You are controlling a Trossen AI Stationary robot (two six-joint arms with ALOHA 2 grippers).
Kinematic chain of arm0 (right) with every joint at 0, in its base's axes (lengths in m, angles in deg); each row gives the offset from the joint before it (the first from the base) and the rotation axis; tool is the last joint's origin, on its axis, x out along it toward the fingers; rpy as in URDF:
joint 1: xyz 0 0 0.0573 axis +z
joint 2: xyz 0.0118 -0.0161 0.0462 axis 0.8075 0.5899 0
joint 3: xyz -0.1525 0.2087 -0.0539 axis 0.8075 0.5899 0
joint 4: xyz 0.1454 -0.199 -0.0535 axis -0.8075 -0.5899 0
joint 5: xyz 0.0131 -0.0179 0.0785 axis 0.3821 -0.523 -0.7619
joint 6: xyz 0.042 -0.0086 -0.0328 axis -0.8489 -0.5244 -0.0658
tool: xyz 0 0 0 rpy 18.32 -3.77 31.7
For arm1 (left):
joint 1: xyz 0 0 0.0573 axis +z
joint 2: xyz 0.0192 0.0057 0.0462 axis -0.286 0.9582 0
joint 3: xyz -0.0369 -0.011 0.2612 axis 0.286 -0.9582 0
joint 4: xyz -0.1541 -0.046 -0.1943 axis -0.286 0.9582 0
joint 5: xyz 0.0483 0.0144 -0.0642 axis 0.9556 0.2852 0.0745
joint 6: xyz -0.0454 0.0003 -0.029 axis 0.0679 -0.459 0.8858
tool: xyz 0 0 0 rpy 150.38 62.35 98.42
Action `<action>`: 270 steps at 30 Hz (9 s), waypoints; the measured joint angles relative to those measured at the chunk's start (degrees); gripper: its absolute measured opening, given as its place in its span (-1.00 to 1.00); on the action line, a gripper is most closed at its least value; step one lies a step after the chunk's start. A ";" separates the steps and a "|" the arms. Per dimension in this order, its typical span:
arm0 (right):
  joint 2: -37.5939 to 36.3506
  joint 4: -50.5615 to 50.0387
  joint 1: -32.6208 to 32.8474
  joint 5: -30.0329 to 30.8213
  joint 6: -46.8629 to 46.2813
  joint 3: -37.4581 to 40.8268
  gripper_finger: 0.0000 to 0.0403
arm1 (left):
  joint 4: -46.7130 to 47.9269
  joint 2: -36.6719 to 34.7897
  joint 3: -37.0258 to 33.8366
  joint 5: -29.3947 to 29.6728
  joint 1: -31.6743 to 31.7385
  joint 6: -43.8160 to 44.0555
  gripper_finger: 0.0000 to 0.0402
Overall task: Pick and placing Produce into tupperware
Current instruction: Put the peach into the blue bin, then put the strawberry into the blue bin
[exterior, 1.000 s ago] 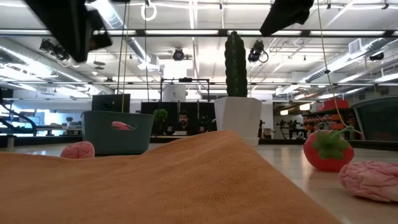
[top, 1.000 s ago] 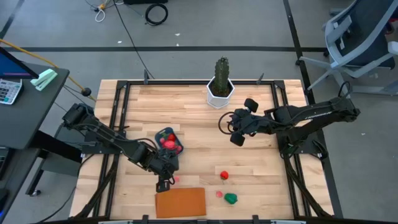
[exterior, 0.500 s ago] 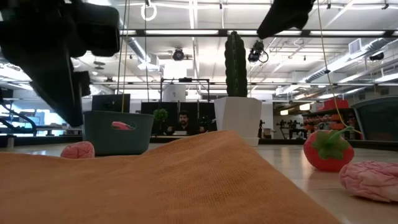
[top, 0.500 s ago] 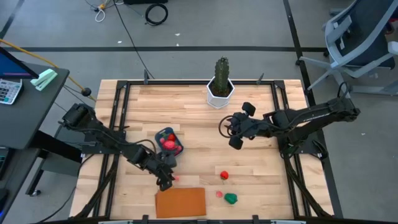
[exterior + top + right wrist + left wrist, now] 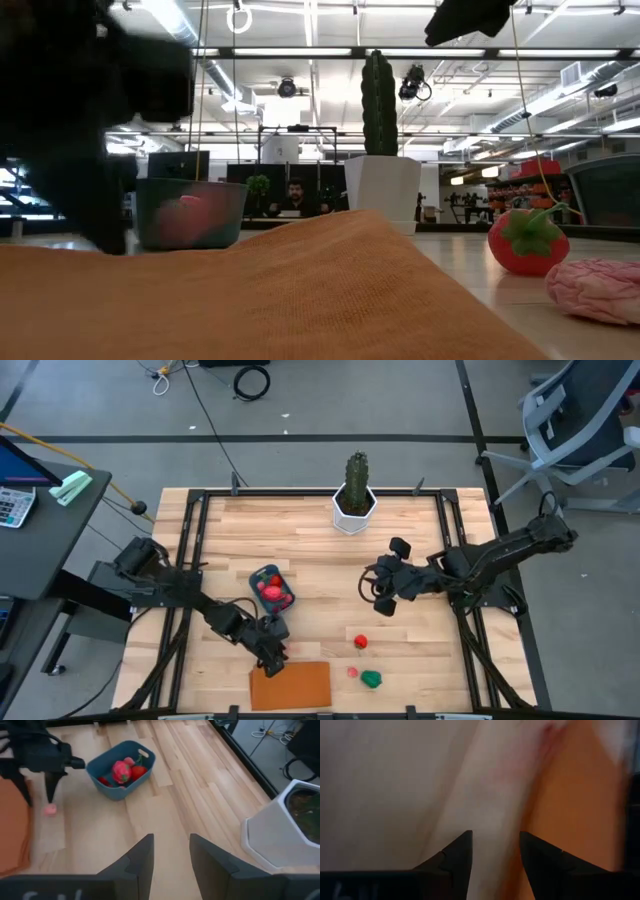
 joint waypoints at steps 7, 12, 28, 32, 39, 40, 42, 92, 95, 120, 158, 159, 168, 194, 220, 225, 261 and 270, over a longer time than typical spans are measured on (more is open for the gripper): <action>0.02 0.24 1.27 -0.01 -0.02 0.00 -0.34 | 1.32 0.92 1.37 1.83 0.37 -0.69 -0.17; 0.02 0.29 1.25 -0.01 0.11 0.00 -0.34 | 0.88 0.90 2.50 4.52 0.88 -1.80 -0.17; 2.47 -2.54 11.10 -8.33 -6.85 0.02 -0.34 | 0.82 0.90 12.34 9.31 3.21 -20.29 -0.19; 4.08 -2.53 13.91 -5.04 -8.87 0.02 -0.34 | 1.66 2.18 18.55 9.34 3.11 -27.11 -0.19; 5.46 -2.60 16.59 -4.37 -11.64 0.02 -0.34 | 14.97 12.03 35.23 9.04 2.58 -35.81 -0.19; 5.46 -2.60 16.87 -4.33 -12.12 0.02 -0.34 | 15.77 13.50 37.41 8.88 2.60 -37.18 -0.19; 5.42 -2.56 17.34 -4.23 -13.05 0.02 -0.34 | 18.81 16.59 41.86 8.58 2.62 -39.80 -0.19; 5.38 -1.44 20.00 -0.86 -14.53 0.02 -0.34 | 19.87 36.20 55.76 1.03 0.56 -28.99 -0.19; 5.38 -1.38 20.00 -0.84 -14.51 0.02 -0.34 | 19.43 36.20 55.75 0.85 0.65 -28.96 -0.19; 5.38 -1.56 20.00 -0.82 -14.47 0.02 -0.34 | 26.03 27.42 55.63 4.10 3.02 -29.39 -0.68; 5.40 -1.55 20.29 -0.27 -15.32 0.02 -0.34 | 63.33 0.98 26.42 6.52 23.63 -17.61 -0.63; 5.40 -1.55 20.27 -0.06 -15.00 0.02 -0.34 | 62.39 0.58 25.22 6.01 24.07 -18.31 -0.62; 5.40 -1.88 20.26 1.57 -14.45 0.02 -0.34 | 58.76 -6.06 17.12 4.64 30.37 -20.13 -0.63; 5.40 -2.22 20.20 4.93 -11.39 0.02 -0.34 | 52.59 -11.10 11.15 -2.64 32.39 -28.12 -0.10; 24.00 3.38 21.13 -9.03 -16.54 0.02 -0.26 | 55.02 -10.83 36.98 -2.56 30.84 -36.49 -0.23; 26.57 3.16 23.45 -8.86 -13.78 0.02 -0.26 | 54.32 -10.53 36.96 -2.54 30.58 -36.54 -0.26; 33.40 5.05 24.17 -2.96 -9.11 0.02 -0.65 | 48.69 -10.29 36.92 -2.58 30.51 -36.62 -0.34; 33.38 4.85 21.95 -3.55 -9.88 0.02 -0.96 | 48.70 -10.29 36.92 -2.58 30.51 -36.54 -0.33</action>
